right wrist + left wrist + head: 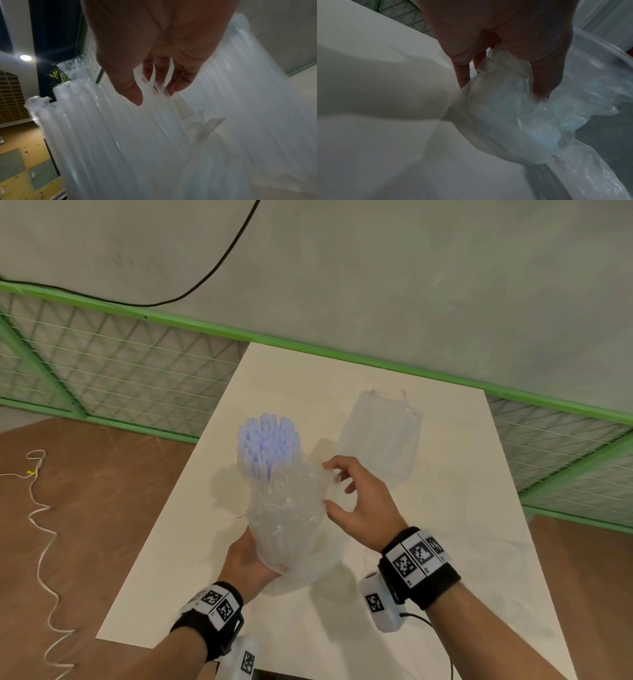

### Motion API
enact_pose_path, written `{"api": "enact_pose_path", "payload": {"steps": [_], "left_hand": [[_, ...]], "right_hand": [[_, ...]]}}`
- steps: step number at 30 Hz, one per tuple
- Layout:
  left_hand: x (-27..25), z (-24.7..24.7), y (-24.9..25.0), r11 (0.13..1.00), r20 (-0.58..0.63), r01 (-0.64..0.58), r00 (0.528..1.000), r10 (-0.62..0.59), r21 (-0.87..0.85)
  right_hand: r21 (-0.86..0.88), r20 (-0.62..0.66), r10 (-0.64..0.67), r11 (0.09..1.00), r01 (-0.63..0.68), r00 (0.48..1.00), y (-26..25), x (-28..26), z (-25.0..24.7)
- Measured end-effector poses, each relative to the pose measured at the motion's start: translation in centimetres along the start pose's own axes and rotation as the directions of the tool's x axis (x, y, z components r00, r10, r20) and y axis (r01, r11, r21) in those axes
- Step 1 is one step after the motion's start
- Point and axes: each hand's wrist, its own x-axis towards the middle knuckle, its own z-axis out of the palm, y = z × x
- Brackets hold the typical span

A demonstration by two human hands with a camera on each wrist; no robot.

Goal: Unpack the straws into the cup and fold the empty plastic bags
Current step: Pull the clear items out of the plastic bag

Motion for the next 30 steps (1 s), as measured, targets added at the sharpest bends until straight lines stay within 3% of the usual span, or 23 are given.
{"api": "enact_pose_path", "payload": {"steps": [30], "left_hand": [[-0.6, -0.3, 0.1, 0.996, 0.031, -0.018, 0.999, 0.021, -0.084]], "right_hand": [[0.128, -0.104, -0.055, 0.989, 0.068, 0.993, -0.9, -0.2, 1.4]]}}
